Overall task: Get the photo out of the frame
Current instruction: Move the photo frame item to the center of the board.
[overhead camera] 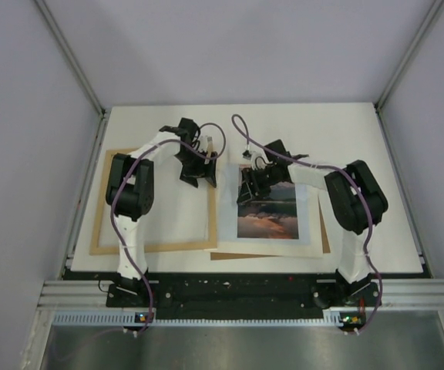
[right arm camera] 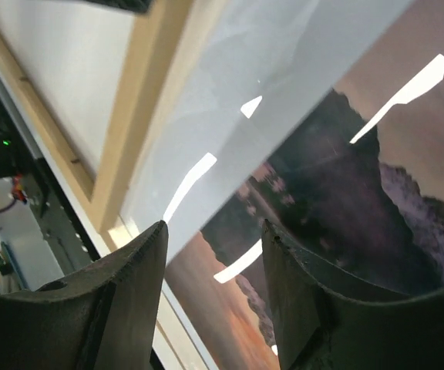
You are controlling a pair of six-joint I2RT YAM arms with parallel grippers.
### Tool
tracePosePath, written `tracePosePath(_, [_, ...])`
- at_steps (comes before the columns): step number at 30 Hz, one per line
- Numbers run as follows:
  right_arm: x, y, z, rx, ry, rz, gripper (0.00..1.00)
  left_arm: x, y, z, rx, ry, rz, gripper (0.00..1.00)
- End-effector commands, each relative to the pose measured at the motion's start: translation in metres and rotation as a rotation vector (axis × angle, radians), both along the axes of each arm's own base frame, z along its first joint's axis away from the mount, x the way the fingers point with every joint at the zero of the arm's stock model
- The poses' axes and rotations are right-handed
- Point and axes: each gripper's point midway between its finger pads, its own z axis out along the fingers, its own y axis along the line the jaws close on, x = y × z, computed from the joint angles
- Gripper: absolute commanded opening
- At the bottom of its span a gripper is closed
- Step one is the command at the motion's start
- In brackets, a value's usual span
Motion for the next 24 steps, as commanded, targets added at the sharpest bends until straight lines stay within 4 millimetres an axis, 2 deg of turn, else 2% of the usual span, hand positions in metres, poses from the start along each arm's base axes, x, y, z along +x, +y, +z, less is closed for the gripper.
tracePosePath(1, [-0.008,-0.023,-0.006,-0.083,-0.069,0.035,0.52,0.02,0.023,-0.018,0.228,-0.13,-0.052,0.84])
tracePosePath(5, [-0.003,-0.042,-0.02,-0.21,-0.093,0.003,0.52,0.016,0.018,-0.022,0.265,-0.131,-0.085,0.83])
tracePosePath(11, [-0.012,-0.072,-0.042,-0.297,-0.048,-0.015,0.52,0.011,0.023,-0.027,0.323,-0.127,-0.112,0.77])
tracePosePath(16, [-0.011,-0.087,-0.048,-0.338,-0.048,-0.025,0.53,0.006,0.027,-0.029,0.339,-0.119,-0.125,0.68])
tracePosePath(24, [-0.008,-0.102,-0.054,-0.374,-0.056,-0.029,0.53,0.002,0.022,-0.026,0.322,-0.114,-0.136,0.61])
